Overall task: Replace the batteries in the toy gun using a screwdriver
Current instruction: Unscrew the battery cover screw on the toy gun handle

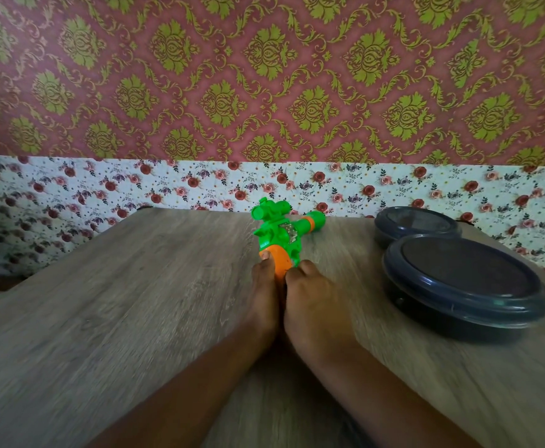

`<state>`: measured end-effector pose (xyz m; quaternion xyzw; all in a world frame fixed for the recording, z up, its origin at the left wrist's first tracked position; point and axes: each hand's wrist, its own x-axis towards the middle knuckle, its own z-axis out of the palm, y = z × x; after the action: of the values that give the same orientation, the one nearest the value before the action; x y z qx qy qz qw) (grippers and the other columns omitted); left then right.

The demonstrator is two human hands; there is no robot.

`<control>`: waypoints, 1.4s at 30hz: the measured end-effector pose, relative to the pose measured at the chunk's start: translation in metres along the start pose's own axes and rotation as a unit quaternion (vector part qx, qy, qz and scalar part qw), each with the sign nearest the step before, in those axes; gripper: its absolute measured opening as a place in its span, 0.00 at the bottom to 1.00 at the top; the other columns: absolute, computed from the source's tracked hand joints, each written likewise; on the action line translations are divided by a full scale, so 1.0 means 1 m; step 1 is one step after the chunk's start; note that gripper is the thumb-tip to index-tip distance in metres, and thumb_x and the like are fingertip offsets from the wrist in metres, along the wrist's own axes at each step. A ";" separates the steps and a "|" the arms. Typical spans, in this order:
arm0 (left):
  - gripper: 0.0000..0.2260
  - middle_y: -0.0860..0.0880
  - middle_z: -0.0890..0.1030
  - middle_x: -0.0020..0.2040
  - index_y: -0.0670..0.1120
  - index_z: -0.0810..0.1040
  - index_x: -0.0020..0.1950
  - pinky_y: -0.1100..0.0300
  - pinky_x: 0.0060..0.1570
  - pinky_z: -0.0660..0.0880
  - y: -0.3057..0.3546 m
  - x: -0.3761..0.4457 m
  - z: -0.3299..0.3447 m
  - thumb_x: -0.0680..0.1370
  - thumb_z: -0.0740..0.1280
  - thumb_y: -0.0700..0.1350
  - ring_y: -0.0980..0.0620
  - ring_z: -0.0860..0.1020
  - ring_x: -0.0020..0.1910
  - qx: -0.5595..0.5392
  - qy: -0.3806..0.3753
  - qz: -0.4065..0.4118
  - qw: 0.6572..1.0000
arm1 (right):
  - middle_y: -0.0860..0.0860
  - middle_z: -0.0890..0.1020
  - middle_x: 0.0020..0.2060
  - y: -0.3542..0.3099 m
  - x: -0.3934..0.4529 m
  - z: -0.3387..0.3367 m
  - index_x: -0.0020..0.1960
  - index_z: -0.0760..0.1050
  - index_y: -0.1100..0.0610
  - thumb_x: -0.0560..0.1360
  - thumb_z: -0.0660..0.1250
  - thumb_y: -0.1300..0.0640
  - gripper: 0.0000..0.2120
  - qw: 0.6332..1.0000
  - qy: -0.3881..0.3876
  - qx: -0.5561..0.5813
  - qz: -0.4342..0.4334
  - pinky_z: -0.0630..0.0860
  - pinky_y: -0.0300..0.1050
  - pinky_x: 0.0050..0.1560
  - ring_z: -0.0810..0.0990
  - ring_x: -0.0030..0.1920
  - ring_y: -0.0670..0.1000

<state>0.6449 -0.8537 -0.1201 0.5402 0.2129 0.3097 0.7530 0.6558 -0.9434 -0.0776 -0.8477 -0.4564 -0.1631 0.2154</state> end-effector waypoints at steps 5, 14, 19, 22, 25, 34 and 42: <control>0.20 0.45 0.72 0.35 0.46 0.68 0.41 0.57 0.40 0.70 0.006 -0.004 0.002 0.81 0.47 0.58 0.51 0.71 0.35 -0.033 -0.046 0.014 0.998 | 0.58 0.79 0.38 -0.005 -0.001 0.002 0.41 0.77 0.63 0.63 0.73 0.67 0.09 0.998 0.015 -0.053 -0.019 0.72 0.45 0.22 0.79 0.27 0.55; 0.21 0.47 0.73 0.33 0.46 0.68 0.39 0.56 0.40 0.70 0.004 -0.005 0.001 0.81 0.47 0.59 0.51 0.71 0.35 -0.049 -0.059 -0.006 0.997 | 0.58 0.78 0.32 -0.006 0.000 0.006 0.36 0.77 0.63 0.54 0.78 0.64 0.14 0.996 0.023 -0.085 -0.022 0.68 0.41 0.16 0.75 0.20 0.52; 0.22 0.48 0.74 0.32 0.46 0.70 0.38 0.55 0.41 0.70 0.001 -0.002 -0.002 0.77 0.51 0.62 0.51 0.72 0.35 -0.035 -0.073 0.001 0.997 | 0.59 0.79 0.34 -0.006 -0.001 0.009 0.38 0.78 0.64 0.55 0.78 0.63 0.14 0.991 0.015 -0.129 -0.024 0.68 0.42 0.16 0.74 0.20 0.52; 0.25 0.48 0.81 0.35 0.45 0.75 0.44 0.58 0.43 0.75 -0.002 0.002 -0.003 0.79 0.48 0.62 0.53 0.79 0.37 -0.027 -0.052 -0.004 0.998 | 0.59 0.78 0.43 -0.003 -0.001 0.003 0.47 0.77 0.64 0.66 0.68 0.64 0.10 0.991 0.020 -0.126 -0.028 0.74 0.45 0.23 0.79 0.29 0.53; 0.33 0.43 0.81 0.57 0.45 0.72 0.66 0.50 0.64 0.72 0.002 0.003 -0.005 0.77 0.46 0.67 0.48 0.80 0.55 -0.001 0.012 -0.045 0.999 | 0.56 0.72 0.56 0.017 0.001 0.001 0.58 0.70 0.60 0.76 0.58 0.64 0.11 0.999 0.009 -0.048 -0.010 0.72 0.43 0.39 0.80 0.47 0.54; 0.42 0.41 0.75 0.66 0.47 0.67 0.72 0.45 0.69 0.67 0.010 -0.003 -0.002 0.69 0.50 0.75 0.45 0.75 0.64 0.040 0.055 -0.064 0.996 | 0.51 0.81 0.42 0.027 0.005 0.009 0.48 0.80 0.57 0.74 0.65 0.55 0.08 0.989 0.038 0.145 0.000 0.73 0.39 0.43 0.76 0.42 0.48; 0.41 0.44 0.76 0.65 0.48 0.71 0.69 0.45 0.70 0.64 0.013 -0.013 0.003 0.68 0.51 0.75 0.47 0.74 0.64 0.070 0.055 -0.046 0.995 | 0.52 0.80 0.39 0.023 0.003 0.007 0.45 0.79 0.57 0.71 0.66 0.57 0.06 0.991 0.037 0.124 0.023 0.71 0.42 0.39 0.76 0.39 0.50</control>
<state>0.6347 -0.8616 -0.1072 0.5633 0.2999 0.2885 0.7138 0.6772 -0.9489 -0.0870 -0.8181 -0.4452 -0.1314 0.3394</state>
